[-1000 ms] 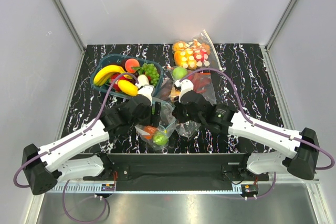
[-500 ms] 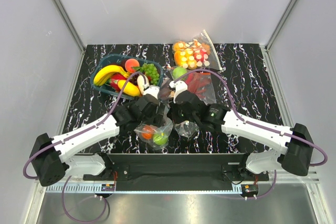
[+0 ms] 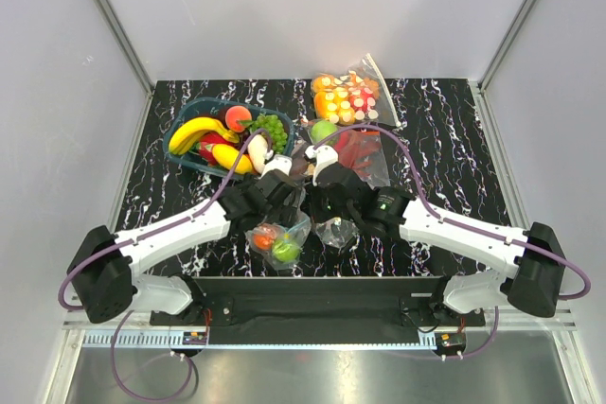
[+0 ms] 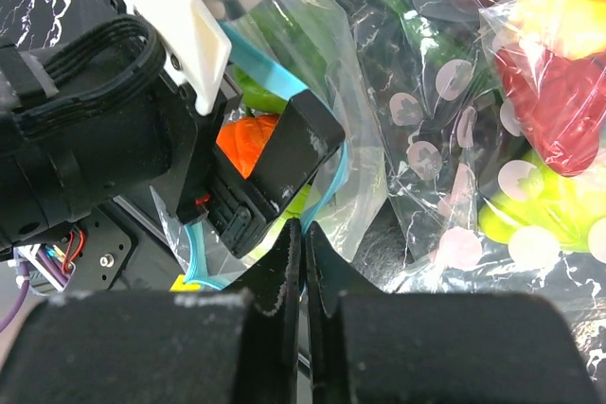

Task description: Open the zip-top bag and remove the fake food

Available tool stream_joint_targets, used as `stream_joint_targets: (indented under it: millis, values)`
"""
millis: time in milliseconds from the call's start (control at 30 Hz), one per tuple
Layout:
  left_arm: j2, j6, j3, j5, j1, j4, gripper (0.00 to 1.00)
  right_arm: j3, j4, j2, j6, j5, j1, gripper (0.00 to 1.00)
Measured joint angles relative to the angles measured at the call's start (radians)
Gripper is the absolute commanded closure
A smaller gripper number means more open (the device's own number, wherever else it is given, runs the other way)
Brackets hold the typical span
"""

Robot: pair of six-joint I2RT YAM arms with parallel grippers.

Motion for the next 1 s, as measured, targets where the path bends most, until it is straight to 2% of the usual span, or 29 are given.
stream_joint_targets:
  millis: [267,833,933,1000]
  values:
    - [0.009,0.007,0.003,-0.06,0.018,0.006,0.01,0.0,0.022,0.011,0.0,-0.003,0.0,0.95]
    - [0.154,0.031,0.01,-0.123,0.065,0.11,0.01,-0.004,0.056,0.044,-0.001,-0.003,-0.007,0.95]
    - [0.175,0.031,0.01,-0.126,0.067,0.127,0.02,-0.01,0.058,0.045,-0.001,-0.002,-0.01,0.95]
    - [0.184,0.031,0.01,-0.126,0.067,0.135,0.1,-0.011,0.058,0.045,-0.001,-0.002,-0.012,0.95]
